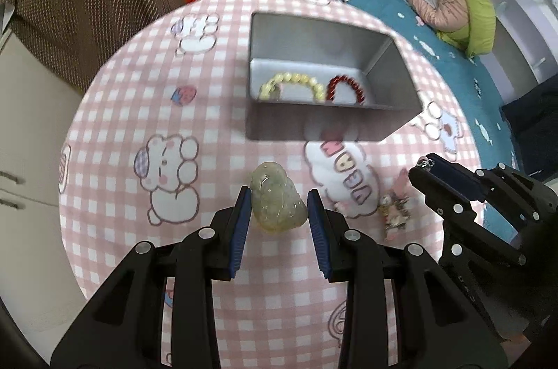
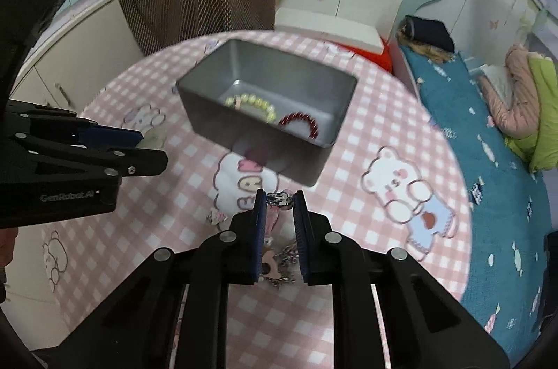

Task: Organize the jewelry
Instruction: 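Carry the jade pendant and silver charm into the grey tray and open both grippers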

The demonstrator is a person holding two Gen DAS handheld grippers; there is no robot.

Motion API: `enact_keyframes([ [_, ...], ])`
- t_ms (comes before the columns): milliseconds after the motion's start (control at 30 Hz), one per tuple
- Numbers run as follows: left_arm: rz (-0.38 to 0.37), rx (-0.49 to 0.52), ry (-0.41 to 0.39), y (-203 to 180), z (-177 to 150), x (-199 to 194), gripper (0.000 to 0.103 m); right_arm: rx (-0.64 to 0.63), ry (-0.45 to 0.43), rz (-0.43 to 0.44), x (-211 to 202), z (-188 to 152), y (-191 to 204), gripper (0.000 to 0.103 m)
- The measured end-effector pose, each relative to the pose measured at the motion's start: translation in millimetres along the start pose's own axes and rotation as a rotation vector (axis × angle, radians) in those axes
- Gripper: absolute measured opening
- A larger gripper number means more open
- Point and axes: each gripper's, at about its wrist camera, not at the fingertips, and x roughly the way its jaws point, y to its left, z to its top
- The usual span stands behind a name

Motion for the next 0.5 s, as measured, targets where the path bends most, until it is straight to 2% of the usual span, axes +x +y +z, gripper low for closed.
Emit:
enact_keyframes([
  [267, -0.025, 0.047, -0.077, -25.3, 26.8, -27.7, 0.033, 0.004, -0.096, -0.030, -30.7, 21.1, -14.5, 0.014],
  [500, -0.028, 0.085, -0.137, -43.8, 65.0, -36.7, 0.033, -0.011, -0.165, -0.041, -34.6, 51.4, -24.9, 0.014],
])
